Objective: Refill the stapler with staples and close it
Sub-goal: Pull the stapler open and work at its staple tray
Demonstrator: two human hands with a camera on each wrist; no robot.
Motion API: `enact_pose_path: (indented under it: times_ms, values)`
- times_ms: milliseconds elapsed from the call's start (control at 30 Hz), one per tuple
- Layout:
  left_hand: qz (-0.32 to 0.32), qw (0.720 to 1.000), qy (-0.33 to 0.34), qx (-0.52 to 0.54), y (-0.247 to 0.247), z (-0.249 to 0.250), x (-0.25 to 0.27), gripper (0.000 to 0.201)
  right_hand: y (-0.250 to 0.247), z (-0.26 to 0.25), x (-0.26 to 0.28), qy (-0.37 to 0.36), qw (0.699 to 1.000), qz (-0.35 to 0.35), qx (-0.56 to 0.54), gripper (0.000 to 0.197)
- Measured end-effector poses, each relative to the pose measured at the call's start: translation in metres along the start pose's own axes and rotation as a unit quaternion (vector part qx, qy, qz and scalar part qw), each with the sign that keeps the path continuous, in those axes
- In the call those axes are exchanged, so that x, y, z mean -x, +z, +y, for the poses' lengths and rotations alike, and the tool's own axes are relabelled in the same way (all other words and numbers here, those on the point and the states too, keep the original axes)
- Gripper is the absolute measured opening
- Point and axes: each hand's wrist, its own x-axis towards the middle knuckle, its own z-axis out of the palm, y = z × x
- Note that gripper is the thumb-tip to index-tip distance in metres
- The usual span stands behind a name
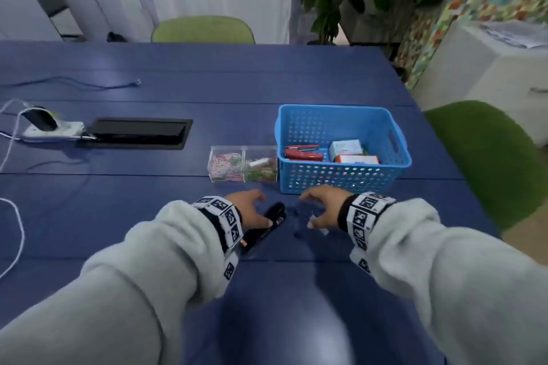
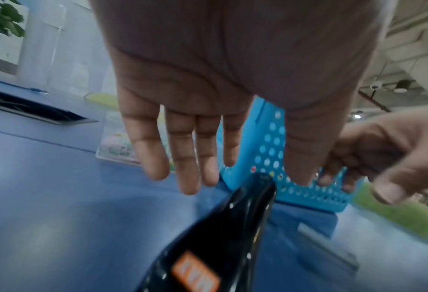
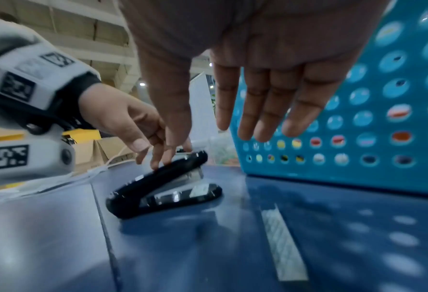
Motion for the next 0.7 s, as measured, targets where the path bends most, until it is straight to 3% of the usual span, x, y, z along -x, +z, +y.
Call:
enact_pose_path:
  times_ms: [200,467,600,700]
  values:
    - [-0.035,0.999,0.016,-0.028,0.022,0.007,-0.014,0.049,0.025,-0.013,-0.047,0.022,0.996,-0.071,0.044,0.066]
    - [0.009,0.999,0.05,0.004,0.017,0.009,-0.004,0.028,0.042,-0.028,-0.069,-0.004,0.992,-0.077,0.105,0.033]
    - [0.04,0.994,0.087,0.051,0.006,0.009,0.008,0.018,0.042,-0.026,-0.066,-0.007,0.99,-0.077,0.12,0.034]
    - [0.083,0.984,0.093,0.131,-0.002,0.0,0.02,0.022,0.041,-0.018,-0.061,-0.002,0.991,-0.077,0.108,0.034]
